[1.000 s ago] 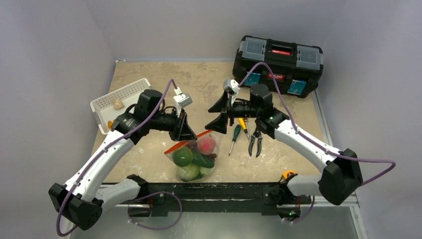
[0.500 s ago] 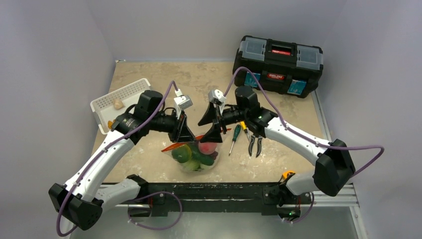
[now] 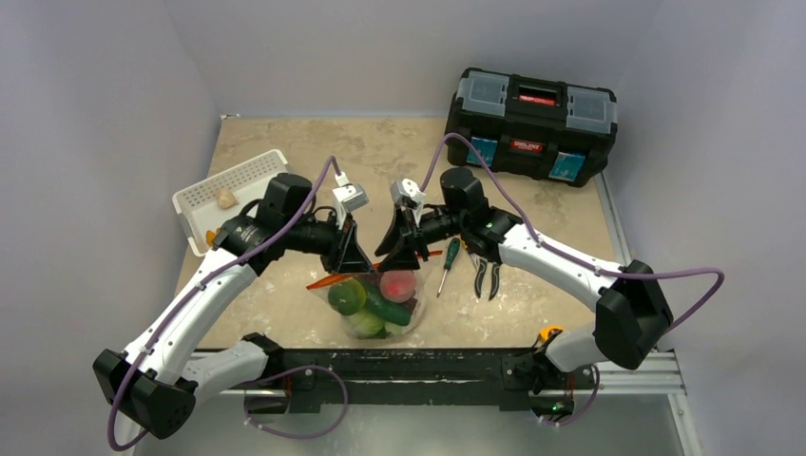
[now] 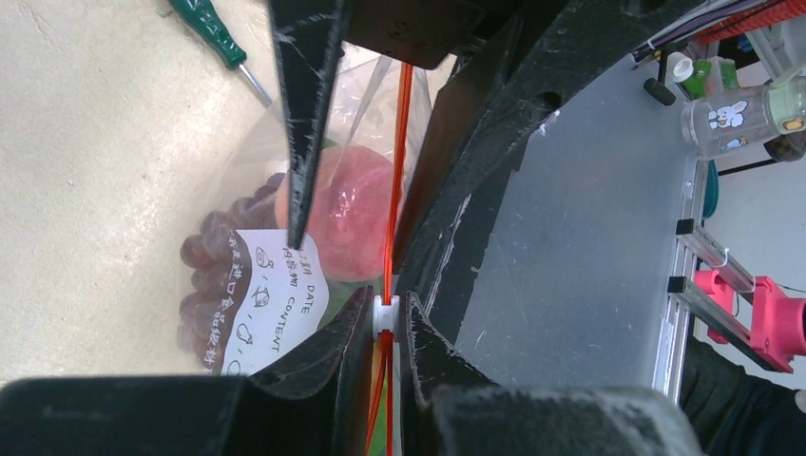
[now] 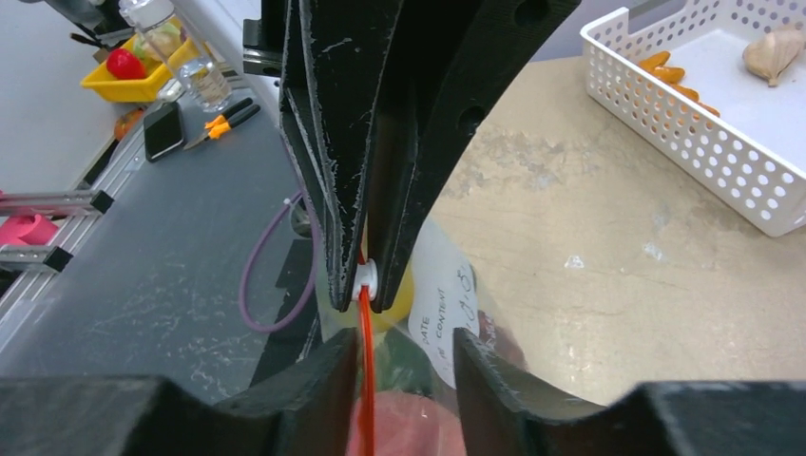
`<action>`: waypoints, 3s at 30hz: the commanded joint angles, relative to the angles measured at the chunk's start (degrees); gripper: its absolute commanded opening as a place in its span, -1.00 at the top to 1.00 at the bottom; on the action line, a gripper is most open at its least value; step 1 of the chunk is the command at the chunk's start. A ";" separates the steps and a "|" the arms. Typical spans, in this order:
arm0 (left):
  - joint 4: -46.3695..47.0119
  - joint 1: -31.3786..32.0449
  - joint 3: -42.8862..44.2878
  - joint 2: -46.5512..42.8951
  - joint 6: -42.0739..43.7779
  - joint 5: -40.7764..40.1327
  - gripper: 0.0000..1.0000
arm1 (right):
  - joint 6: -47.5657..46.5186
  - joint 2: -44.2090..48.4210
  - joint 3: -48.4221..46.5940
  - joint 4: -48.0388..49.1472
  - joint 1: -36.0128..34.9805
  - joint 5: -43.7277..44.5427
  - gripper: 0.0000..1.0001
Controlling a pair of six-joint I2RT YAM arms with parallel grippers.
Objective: Place the food in the zip-top bag and seal the zipper
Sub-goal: Zip the zipper food storage bag at the center of the board, then place the zipper food storage bag at the center of the board.
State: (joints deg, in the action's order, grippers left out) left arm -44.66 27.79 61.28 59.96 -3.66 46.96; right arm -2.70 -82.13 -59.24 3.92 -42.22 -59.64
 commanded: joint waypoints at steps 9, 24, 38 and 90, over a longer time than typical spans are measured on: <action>2.70 0.06 2.53 -0.49 -0.06 1.59 1.00 | -0.63 2.97 1.30 3.62 -1.11 3.81 1.00; -2.96 -0.11 1.39 -2.06 0.45 -5.74 0.99 | 15.15 14.00 11.12 12.32 -2.39 51.51 1.00; -10.72 -3.42 1.98 -7.28 2.60 -10.94 0.99 | 14.29 18.03 14.24 12.67 -2.43 65.58 1.00; -2.60 -5.39 4.29 -30.86 -5.57 -38.82 0.00 | 10.28 -5.02 -17.80 -9.79 -2.42 79.64 -0.87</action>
State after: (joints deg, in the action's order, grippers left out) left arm -51.51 22.87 65.12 29.82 -8.40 9.26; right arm 9.80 -97.30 -77.41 -4.34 -44.62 15.40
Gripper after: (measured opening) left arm 0.496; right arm 0.917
